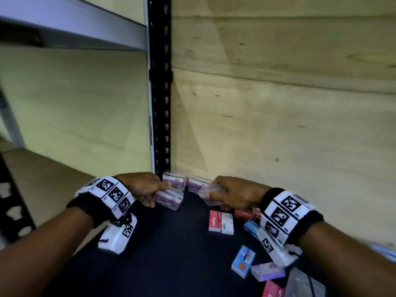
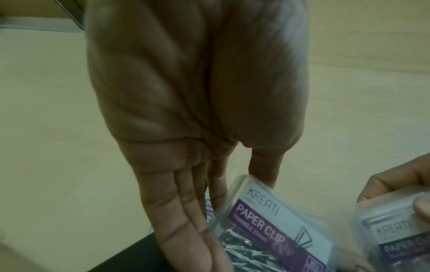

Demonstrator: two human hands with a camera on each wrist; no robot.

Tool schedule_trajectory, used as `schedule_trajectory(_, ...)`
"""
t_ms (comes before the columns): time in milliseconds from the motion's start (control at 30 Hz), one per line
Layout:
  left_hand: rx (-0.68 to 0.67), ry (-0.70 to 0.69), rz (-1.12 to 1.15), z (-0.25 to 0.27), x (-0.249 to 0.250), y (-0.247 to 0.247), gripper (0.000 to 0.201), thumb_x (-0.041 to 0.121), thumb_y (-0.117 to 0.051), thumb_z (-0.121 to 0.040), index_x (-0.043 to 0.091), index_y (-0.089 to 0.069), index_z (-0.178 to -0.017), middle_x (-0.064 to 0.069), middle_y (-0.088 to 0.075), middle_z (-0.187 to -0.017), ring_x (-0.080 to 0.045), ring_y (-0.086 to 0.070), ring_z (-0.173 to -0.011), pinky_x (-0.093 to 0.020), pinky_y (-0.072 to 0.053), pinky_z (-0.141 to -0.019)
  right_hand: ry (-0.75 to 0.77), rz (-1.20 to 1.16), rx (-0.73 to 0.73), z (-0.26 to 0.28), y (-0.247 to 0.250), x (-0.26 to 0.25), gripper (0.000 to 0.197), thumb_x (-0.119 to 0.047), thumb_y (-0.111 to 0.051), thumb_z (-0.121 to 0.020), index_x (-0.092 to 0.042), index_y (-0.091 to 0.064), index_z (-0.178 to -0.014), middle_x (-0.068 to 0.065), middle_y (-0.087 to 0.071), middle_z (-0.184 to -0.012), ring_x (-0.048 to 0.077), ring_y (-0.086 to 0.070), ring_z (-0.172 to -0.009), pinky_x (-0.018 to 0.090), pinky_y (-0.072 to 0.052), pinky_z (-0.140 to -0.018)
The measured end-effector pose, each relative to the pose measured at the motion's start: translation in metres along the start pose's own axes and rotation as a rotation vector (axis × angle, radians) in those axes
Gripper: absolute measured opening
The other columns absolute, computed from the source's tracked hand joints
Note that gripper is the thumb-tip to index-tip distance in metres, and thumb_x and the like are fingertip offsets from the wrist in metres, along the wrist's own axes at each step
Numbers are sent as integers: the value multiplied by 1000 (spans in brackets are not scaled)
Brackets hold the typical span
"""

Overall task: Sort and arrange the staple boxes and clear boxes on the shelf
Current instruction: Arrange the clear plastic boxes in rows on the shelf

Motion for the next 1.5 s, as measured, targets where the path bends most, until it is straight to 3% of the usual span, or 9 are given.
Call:
schedule_trajectory(133,8,42,10,-6,-8,3,49,45,-42,-101,1,-60,-116,-25,-67,-105,-20,-68,-72,-29,-57,-73,11,79,-36,-18,-11,-13,26,-39,-47,-102,-17,-52,-115,1,-62,-92,17,-59,-82,32,-48,-77)
schedule_trajectory(233,18,61,28,-10,-5,1,49,43,-41,-101,1,-59,-117,-28,-66,-113,-24,-67,-79,-33,-56,-81,31,191,-32,-24,-11,-19,35,-39,-44,-103,-11,-53,-123,7,-62,-110,22,-59,-98,34,-46,-86)
schedule_trajectory(467,72,90,75,-23,-4,-4,44,38,-38,-103,1,-58,-117,-25,-67,-109,-20,-66,-70,-33,-56,-81,-20,257,-19,-29,-13,-12,42,-44,-40,-103,-14,-50,-132,7,-58,-129,23,-55,-113,35,-44,-97)
schedule_trajectory(633,97,90,97,-26,-5,-5,35,32,-39,-103,4,-58,-111,-11,-66,-80,-16,-64,-62,-31,-57,-74,-47,268,-42,-27,-13,-7,39,-44,-38,-104,-16,-50,-128,6,-63,-120,22,-59,-106,35,-45,-91)
schedule_trajectory(767,127,109,23,-22,-8,0,57,56,-36,-98,9,-53,-126,-15,-68,-107,-23,-70,-80,-39,-58,-85,-55,297,-30,-30,-14,-6,39,-48,-42,-102,-21,-49,-128,4,-61,-123,21,-57,-106,35,-47,-92)
schedule_trajectory(867,190,142,-108,-15,-7,8,71,68,-36,-92,12,-48,-134,-9,-61,-118,-23,-70,-86,-36,-57,-86,-84,261,-32,-29,-12,-5,42,-51,-44,-100,-21,-46,-130,3,-61,-121,19,-58,-103,32,-46,-86)
schedule_trajectory(1167,153,131,-290,-11,1,5,63,60,-45,-93,11,-50,-131,-8,-59,-123,-22,-69,-94,-36,-55,-91,-183,162,-104,-25,-9,11,33,-33,-55,-99,-16,-46,-127,6,-65,-115,22,-66,-100,35,-59,-83)
schedule_trajectory(1333,173,79,-394,-13,-2,6,56,54,-35,-98,8,-54,-123,-9,-64,-104,-26,-66,-92,-33,-53,-89,-147,167,-129,-26,-11,6,29,-35,-52,-100,-17,-48,-122,2,-71,-106,22,-67,-98,33,-57,-80)
schedule_trajectory(1500,216,75,-482,-17,-3,6,62,54,-27,-99,5,-39,-136,-16,-54,-131,-31,-59,-109,-31,-43,-82,-156,130,-151,-29,-14,3,30,-41,-54,-98,-23,-46,-120,5,-69,-107,25,-66,-100,39,-59,-85)
Point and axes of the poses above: each hand's wrist, its own z-axis away from the middle knuckle, its own y-axis out of the back of the hand, x = y × z, the point moved 7 cm from there along -z, towards the middle knuckle
